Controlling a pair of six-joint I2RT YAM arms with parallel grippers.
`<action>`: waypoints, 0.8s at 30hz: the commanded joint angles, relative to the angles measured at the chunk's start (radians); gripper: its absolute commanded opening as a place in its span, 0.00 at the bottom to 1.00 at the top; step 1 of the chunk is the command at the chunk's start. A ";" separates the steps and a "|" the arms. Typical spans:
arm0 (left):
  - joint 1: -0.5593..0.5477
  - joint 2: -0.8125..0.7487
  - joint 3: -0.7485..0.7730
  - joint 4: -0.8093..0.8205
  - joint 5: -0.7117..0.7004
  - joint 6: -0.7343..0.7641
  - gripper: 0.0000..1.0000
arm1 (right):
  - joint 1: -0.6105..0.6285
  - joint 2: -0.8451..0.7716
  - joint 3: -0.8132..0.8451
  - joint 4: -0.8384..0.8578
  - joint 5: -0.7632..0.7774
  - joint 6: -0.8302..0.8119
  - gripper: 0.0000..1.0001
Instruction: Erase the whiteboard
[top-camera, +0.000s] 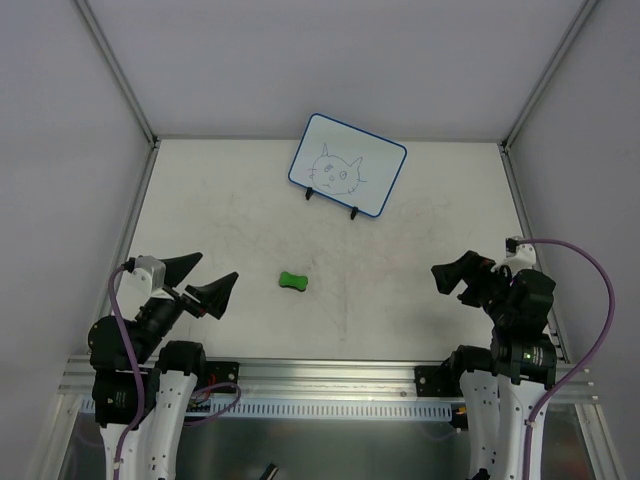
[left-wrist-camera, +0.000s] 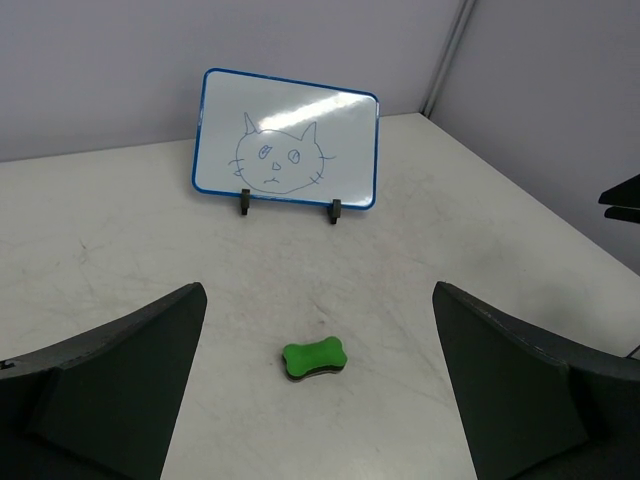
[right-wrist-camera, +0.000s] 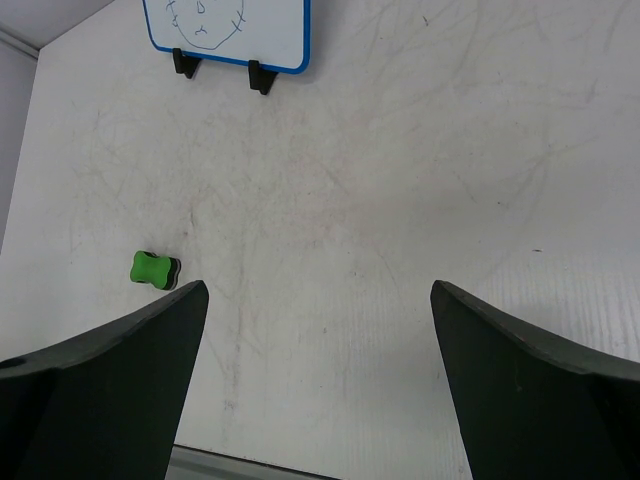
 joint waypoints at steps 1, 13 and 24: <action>-0.011 0.003 -0.005 0.018 0.021 0.023 0.99 | 0.005 -0.002 0.008 0.008 -0.015 -0.010 0.99; -0.011 0.002 -0.007 0.018 0.009 0.018 0.99 | 0.005 -0.009 0.005 0.010 -0.026 -0.012 0.99; -0.009 0.260 0.022 0.002 0.055 -0.022 0.99 | 0.005 0.071 0.025 0.025 -0.065 -0.035 0.99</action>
